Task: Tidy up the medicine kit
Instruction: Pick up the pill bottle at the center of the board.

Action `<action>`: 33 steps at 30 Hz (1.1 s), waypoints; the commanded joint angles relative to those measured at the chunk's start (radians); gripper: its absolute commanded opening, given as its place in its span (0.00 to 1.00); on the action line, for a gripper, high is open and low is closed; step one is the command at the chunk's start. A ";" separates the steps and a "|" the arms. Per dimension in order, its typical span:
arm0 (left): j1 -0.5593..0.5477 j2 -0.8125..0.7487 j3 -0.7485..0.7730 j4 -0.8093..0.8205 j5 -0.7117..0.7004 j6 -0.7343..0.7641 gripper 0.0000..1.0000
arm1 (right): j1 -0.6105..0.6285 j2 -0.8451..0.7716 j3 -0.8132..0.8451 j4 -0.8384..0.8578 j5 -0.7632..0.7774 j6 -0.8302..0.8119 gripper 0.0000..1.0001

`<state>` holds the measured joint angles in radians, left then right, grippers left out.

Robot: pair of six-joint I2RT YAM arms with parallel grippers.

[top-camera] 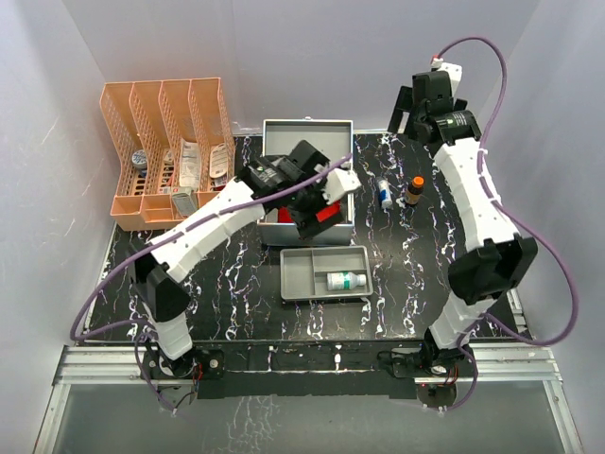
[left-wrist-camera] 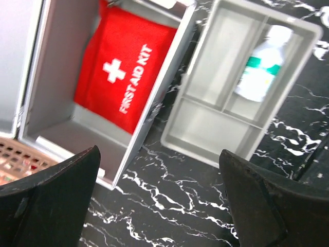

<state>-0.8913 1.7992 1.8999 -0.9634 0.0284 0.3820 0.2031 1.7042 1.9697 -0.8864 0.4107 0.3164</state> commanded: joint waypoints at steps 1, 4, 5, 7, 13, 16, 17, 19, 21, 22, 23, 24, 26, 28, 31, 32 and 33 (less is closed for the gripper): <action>0.029 -0.115 -0.070 0.060 -0.040 -0.023 0.99 | -0.095 0.057 -0.018 0.049 -0.057 0.058 0.93; 0.053 -0.168 -0.132 0.075 -0.029 -0.033 0.99 | -0.100 -0.031 -0.226 0.231 -0.015 0.089 0.94; 0.063 -0.186 -0.156 0.082 -0.023 -0.035 0.99 | -0.101 -0.069 -0.313 0.313 -0.003 0.095 0.94; 0.076 -0.218 -0.197 0.095 -0.008 -0.032 0.99 | -0.099 -0.128 -0.463 0.444 0.023 0.102 0.94; 0.111 -0.265 -0.258 0.104 0.031 -0.007 0.99 | -0.079 -0.204 -0.752 0.682 0.101 0.067 0.98; 0.129 -0.272 -0.267 0.102 0.045 0.007 0.99 | -0.072 -0.227 -0.851 0.774 0.121 0.052 0.98; 0.135 -0.273 -0.268 0.099 0.050 0.011 0.99 | -0.071 -0.231 -0.881 0.817 0.119 0.037 0.98; 0.145 -0.271 -0.267 0.095 0.067 0.016 0.99 | -0.072 -0.225 -0.932 0.871 0.119 0.012 0.98; 0.152 -0.266 -0.264 0.090 0.085 0.020 0.99 | -0.071 -0.207 -0.955 0.898 0.131 -0.007 0.98; 0.155 -0.265 -0.261 0.089 0.093 0.021 0.99 | -0.071 -0.197 -0.963 0.911 0.132 -0.018 0.98; 0.158 -0.264 -0.259 0.090 0.102 0.024 0.99 | -0.072 -0.189 -0.972 0.933 0.132 -0.030 0.98; 0.161 -0.261 -0.258 0.092 0.109 0.027 0.99 | -0.071 -0.180 -0.982 0.956 0.128 -0.042 0.98; 0.166 -0.255 -0.253 0.093 0.122 0.034 0.99 | -0.072 -0.165 -1.005 1.011 0.113 -0.065 0.98; 0.174 -0.247 -0.249 0.096 0.138 0.036 0.99 | -0.071 -0.156 -1.041 1.087 0.098 -0.077 0.95; 0.183 -0.233 -0.239 0.091 0.164 0.042 0.99 | -0.071 -0.136 -1.083 1.162 0.100 -0.072 0.93; 0.185 -0.228 -0.234 0.088 0.169 0.044 0.99 | -0.071 -0.126 -1.088 1.173 0.103 -0.065 0.92; 0.189 -0.224 -0.231 0.085 0.175 0.046 0.99 | -0.071 -0.115 -1.089 1.178 0.107 -0.059 0.92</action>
<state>-0.7177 1.5764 1.6367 -0.8669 0.1497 0.4122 0.1299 1.5616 0.8982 0.1200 0.4995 0.2653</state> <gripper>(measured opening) 0.985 0.927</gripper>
